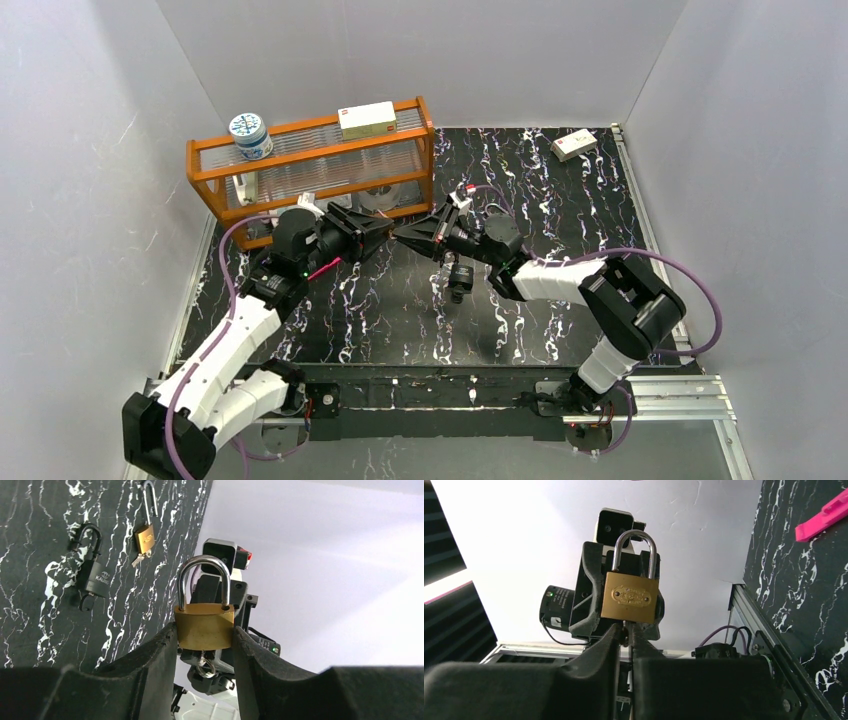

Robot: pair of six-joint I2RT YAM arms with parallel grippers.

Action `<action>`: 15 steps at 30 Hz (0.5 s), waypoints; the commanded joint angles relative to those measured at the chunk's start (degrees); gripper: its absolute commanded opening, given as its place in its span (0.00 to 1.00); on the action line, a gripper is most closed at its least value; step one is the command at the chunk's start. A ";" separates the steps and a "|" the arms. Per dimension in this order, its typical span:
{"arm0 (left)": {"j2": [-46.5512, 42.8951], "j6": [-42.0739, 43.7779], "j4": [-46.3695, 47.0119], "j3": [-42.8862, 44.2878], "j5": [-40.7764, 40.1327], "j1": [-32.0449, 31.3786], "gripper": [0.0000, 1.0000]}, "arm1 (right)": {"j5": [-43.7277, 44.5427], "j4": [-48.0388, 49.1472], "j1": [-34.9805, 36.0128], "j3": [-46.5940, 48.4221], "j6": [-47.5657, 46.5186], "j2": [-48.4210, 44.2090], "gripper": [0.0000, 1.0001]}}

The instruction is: Unlock with the key

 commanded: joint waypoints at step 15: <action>1.90 28.43 7.39 8.34 -2.07 -0.29 0.00 | -14.48 -37.69 -13.78 4.41 -51.12 -24.60 0.66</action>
